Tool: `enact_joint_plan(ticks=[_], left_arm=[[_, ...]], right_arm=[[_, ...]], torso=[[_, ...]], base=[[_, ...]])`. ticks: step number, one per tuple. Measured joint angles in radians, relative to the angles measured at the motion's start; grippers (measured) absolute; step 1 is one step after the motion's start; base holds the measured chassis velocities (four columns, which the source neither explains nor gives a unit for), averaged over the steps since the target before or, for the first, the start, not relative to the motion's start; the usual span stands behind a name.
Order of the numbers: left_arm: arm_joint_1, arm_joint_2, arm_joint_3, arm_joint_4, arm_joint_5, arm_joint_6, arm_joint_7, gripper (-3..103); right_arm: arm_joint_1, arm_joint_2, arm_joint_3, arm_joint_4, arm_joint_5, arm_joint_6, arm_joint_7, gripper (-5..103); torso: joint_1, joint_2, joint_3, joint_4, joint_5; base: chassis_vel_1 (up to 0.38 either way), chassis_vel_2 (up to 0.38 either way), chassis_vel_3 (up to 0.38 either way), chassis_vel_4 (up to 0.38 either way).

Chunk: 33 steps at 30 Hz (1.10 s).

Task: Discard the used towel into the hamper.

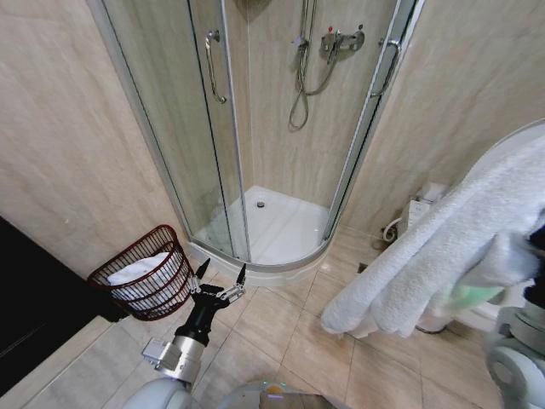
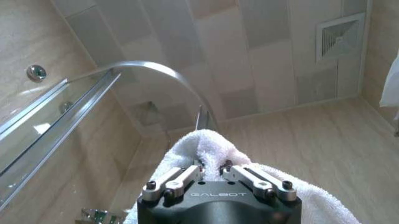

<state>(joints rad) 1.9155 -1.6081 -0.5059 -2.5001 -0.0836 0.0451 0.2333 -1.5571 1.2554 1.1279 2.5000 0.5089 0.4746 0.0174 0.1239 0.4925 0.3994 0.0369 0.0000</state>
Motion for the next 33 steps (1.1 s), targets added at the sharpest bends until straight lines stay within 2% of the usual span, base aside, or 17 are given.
enact_joint_plan(ticks=[33], left_arm=[[0.0, 0.0, 0.0, 0.0, 0.0, 0.0, 0.0, 100]], right_arm=[[-0.003, 0.008, -0.013, 0.0, -0.004, -0.016, 0.007, 9]], torso=[[0.053, 0.133, 0.08, 0.0, 0.0]], base=[[0.0, 0.0, 0.0, 0.0]])
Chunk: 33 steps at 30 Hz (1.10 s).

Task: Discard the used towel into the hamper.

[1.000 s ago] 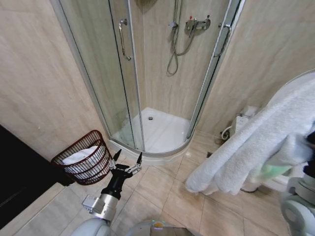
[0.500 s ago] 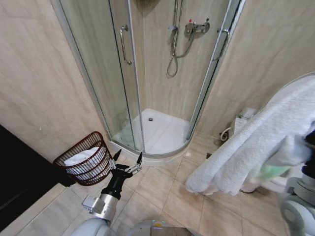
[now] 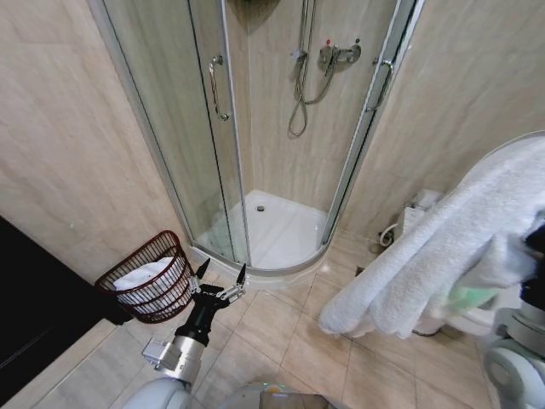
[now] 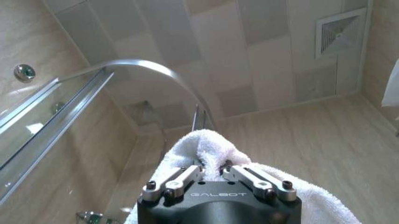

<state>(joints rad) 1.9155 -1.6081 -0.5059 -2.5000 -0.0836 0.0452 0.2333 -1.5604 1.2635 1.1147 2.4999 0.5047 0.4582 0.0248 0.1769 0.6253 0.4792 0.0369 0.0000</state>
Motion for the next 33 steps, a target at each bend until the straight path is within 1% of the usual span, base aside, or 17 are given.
enact_joint_plan(ticks=[3, 13, 17, 21, 25, 29, 33], left_arm=[[0.0, 0.0, 0.0, 0.0, 0.0, 0.0, 0.0, 100], [0.0, 0.0, 0.0, 0.0, 0.0, 0.0, 0.0, 100], [0.0, 0.0, 0.0, 0.0, 0.0, 0.0, 0.0, 100], [0.0, 0.0, 0.0, 0.0, 0.0, 0.0, 0.0, 100], [0.0, 0.0, 0.0, 0.0, 0.0, 0.0, 0.0, 100], [0.0, 0.0, 0.0, 0.0, 0.0, 0.0, 0.0, 100], [0.0, 0.0, 0.0, 0.0, 0.0, 0.0, 0.0, 100]], right_arm=[[0.0, -0.005, -0.001, 0.0, 0.0, -0.007, -0.002, 9], [-0.001, -0.004, -0.003, 0.0, 0.0, -0.012, -0.002, 9], [-0.001, -0.004, -0.005, 0.0, 0.0, -0.014, -0.002, 9], [0.0, -0.004, -0.006, 0.0, 0.0, -0.015, -0.002, 9], [-0.001, -0.001, -0.006, 0.0, 0.002, -0.014, -0.002, 9], [-0.001, -0.004, -0.004, 0.0, 0.005, -0.012, 0.001, 9], [-0.001, -0.001, -0.008, 0.0, 0.006, -0.011, 0.004, 9]], torso=[[0.007, 0.017, 0.01, 0.0, -0.0001], [0.023, 0.054, 0.031, 0.0, 0.0], [0.033, 0.077, 0.044, 0.0, 0.0], [0.037, 0.086, 0.049, 0.0, 0.0], [0.047, 0.112, 0.065, -0.0001, 0.0], [0.052, 0.124, 0.072, 0.0, 0.0], [0.062, 0.147, 0.085, -0.0001, 0.0]], base=[[0.0, 0.0, 0.0, 0.0], [0.0, 0.0, 0.0, 0.0], [0.0, 0.0, 0.0, 0.0], [0.0, 0.0, 0.0, 0.0], [0.0, 0.0, 0.0, 0.0], [0.0, 0.0, 0.0, 0.0], [0.0, 0.0, 0.0, 0.0]])
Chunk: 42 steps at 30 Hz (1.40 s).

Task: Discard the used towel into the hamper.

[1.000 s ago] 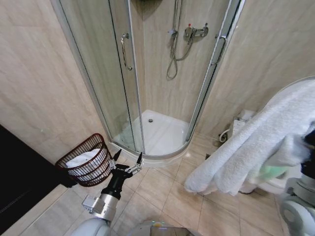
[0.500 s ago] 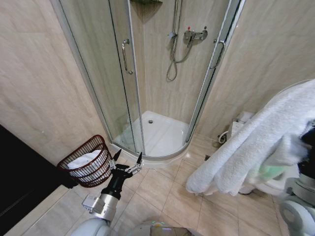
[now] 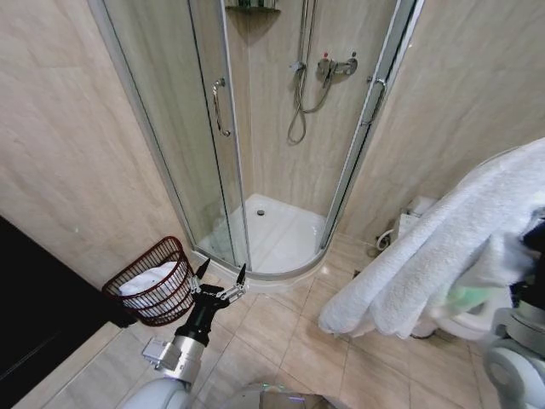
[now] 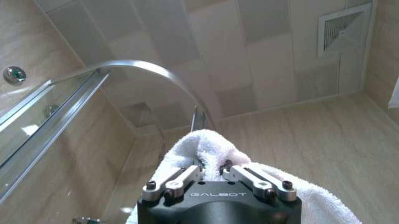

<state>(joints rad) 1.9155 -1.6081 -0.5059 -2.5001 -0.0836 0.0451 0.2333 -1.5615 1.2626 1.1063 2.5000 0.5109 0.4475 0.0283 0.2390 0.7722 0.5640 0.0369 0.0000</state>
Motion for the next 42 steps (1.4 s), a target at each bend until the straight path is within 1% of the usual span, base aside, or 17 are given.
enact_joint_plan(ticks=[5, 6, 8, 13, 17, 27, 31, 33, 35, 42], left_arm=[[0.0, 0.0, 0.0, 0.0, 0.0, 0.0, 0.0, 100], [0.0, 0.0, 0.0, 0.0, 0.0, 0.0, 0.0, 100], [0.0, 0.0, 0.0, 0.0, 0.0, 0.0, 0.0, 100], [0.0, 0.0, 0.0, 0.0, 0.0, 0.0, 0.0, 100], [0.0, 0.0, 0.0, 0.0, 0.0, 0.0, 0.0, 100], [0.0, 0.0, 0.0, 0.0, 0.0, 0.0, 0.0, 100], [0.0, 0.0, 0.0, 0.0, 0.0, 0.0, 0.0, 100], [0.0, 0.0, 0.0, 0.0, 0.0, 0.0, 0.0, 100], [0.0, 0.0, 0.0, 0.0, 0.0, 0.0, 0.0, 100], [0.0, 0.0, 0.0, 0.0, 0.0, 0.0, 0.0, 100]], right_arm=[[0.002, -0.001, -0.01, 0.0, 0.0, 0.009, -0.003, 9], [0.002, -0.002, -0.013, 0.0, 0.001, 0.009, -0.004, 9], [0.002, -0.002, -0.014, 0.0, 0.001, 0.01, -0.005, 9], [0.001, -0.003, -0.013, 0.0, 0.009, 0.019, -0.007, 9], [0.002, -0.004, -0.013, 0.0, 0.012, 0.021, -0.007, 9], [0.001, -0.003, -0.016, 0.0, 0.023, 0.03, -0.007, 9], [0.001, -0.003, -0.015, 0.0, 0.023, 0.03, -0.007, 9], [0.001, -0.003, -0.015, 0.0, 0.023, 0.03, -0.007, 9], [0.0, -0.003, -0.014, 0.0, 0.023, 0.03, -0.007, 9], [-0.002, 0.001, -0.011, 0.0, 0.023, 0.036, -0.008, 9]], torso=[[0.006, 0.014, 0.008, 0.0001, 0.0], [0.011, 0.024, 0.013, 0.0, 0.0], [0.013, 0.029, 0.016, 0.0, 0.0], [0.025, 0.058, 0.033, 0.0, 0.0], [0.03, 0.07, 0.039, 0.0, 0.0], [0.053, 0.12, 0.068, 0.0001, 0.0], [0.058, 0.132, 0.075, 0.0, 0.0], [0.064, 0.147, 0.083, 0.0, 0.0], [0.067, 0.152, 0.086, 0.0, 0.0], [0.084, 0.19, 0.106, 0.0, 0.0]], base=[[0.0, 0.0, 0.0, 0.0], [0.0, 0.0, 0.0, 0.0], [0.0, 0.0, 0.0, 0.0], [0.0, 0.0, 0.0, 0.0], [0.0, 0.0, 0.0, 0.0], [0.0, 0.0, 0.0, 0.0], [0.0, 0.0, 0.0, 0.0], [0.0, 0.0, 0.0, 0.0], [0.0, 0.0, 0.0, 0.0], [0.0, 0.0, 0.0, 0.0]])
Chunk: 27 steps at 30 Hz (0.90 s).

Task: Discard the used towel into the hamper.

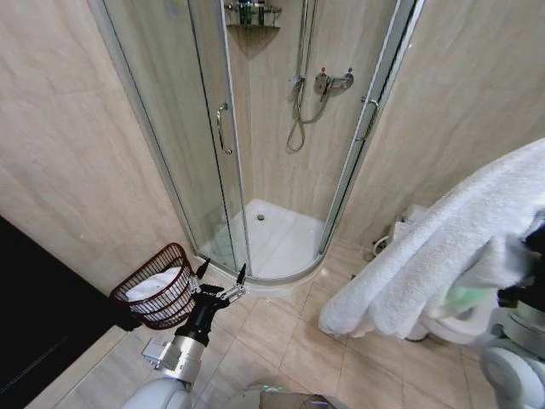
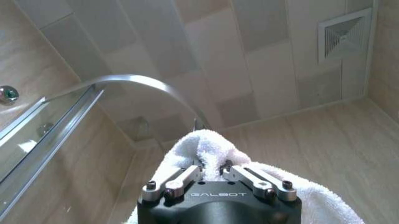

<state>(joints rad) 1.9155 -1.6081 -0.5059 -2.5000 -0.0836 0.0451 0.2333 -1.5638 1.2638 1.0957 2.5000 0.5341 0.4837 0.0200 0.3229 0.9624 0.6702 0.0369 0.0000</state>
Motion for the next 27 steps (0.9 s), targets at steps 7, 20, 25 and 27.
enact_joint_plan(ticks=[7, 20, 25, 27], left_arm=[[0.0, 0.0, 0.0, 0.0, 0.0, 0.0, 0.0, 100], [0.0, 0.0, 0.0, 0.0, 0.0, 0.0, 0.0, 100], [0.0, 0.0, 0.0, 0.0, 0.0, 0.0, 0.0, 100], [0.0, 0.0, 0.0, 0.0, 0.0, 0.0, 0.0, 100]], right_arm=[[0.0, 0.0, 0.001, 0.0, 0.0, 0.001, 0.0, 9], [0.0, 0.0, 0.002, 0.0, -0.002, 0.001, -0.001, 9], [0.001, 0.0, 0.002, 0.0, -0.006, -0.002, -0.001, 9], [0.001, 0.0, 0.002, 0.0, -0.007, -0.003, -0.001, 9]], torso=[[0.013, 0.031, 0.018, 0.0, 0.0], [0.04, 0.091, 0.051, 0.0, 0.0], [0.052, 0.118, 0.065, 0.0001, 0.0], [0.056, 0.125, 0.069, 0.0, 0.0]], base=[[0.0, 0.0, 0.0, 0.0], [0.0, 0.0, 0.0, 0.0], [0.0, 0.0, 0.0, 0.0], [0.0, 0.0, 0.0, 0.0]])
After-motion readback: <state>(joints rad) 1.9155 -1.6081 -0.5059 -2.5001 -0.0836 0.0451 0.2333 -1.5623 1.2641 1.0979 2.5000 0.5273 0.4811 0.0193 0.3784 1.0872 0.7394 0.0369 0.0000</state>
